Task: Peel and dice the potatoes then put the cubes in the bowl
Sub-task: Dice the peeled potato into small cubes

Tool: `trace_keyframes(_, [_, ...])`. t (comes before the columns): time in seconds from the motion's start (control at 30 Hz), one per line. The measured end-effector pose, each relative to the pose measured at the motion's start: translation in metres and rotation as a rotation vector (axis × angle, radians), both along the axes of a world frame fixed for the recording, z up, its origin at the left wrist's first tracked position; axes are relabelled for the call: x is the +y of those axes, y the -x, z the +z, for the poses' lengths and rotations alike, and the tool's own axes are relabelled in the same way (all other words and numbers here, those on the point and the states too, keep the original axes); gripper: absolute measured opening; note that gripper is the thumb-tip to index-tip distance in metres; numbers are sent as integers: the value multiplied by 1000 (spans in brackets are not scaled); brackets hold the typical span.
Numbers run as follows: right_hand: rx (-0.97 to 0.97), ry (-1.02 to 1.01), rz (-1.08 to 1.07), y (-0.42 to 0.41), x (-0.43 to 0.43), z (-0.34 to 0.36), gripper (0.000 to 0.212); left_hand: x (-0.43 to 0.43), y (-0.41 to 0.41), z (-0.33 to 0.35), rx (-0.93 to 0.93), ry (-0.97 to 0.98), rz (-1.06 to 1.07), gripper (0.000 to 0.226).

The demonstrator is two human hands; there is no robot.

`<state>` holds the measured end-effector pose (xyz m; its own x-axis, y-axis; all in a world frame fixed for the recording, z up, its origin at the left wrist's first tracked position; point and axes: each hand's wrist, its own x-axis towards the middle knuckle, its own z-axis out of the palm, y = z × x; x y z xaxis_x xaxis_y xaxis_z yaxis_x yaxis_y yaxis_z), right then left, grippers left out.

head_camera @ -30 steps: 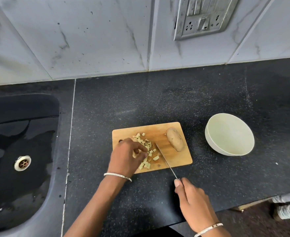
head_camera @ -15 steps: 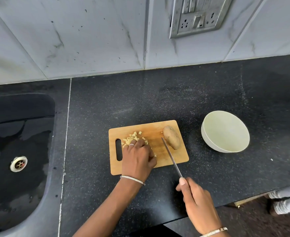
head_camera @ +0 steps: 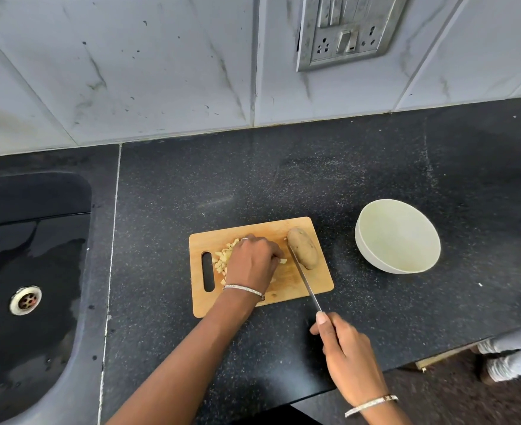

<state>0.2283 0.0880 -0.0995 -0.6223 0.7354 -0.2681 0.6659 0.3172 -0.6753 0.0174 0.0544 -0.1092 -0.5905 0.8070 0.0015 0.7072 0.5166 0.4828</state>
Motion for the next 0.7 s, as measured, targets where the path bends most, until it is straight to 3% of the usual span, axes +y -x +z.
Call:
trace_keyframes(0.47, [-106,-109,116,9,-1,-3,59,2,-2,-1,41,15,88,10])
trace_keyframes(0.7, [-198,-158,146,12,3,-7,51,4,-1,-2,24,4,74,5])
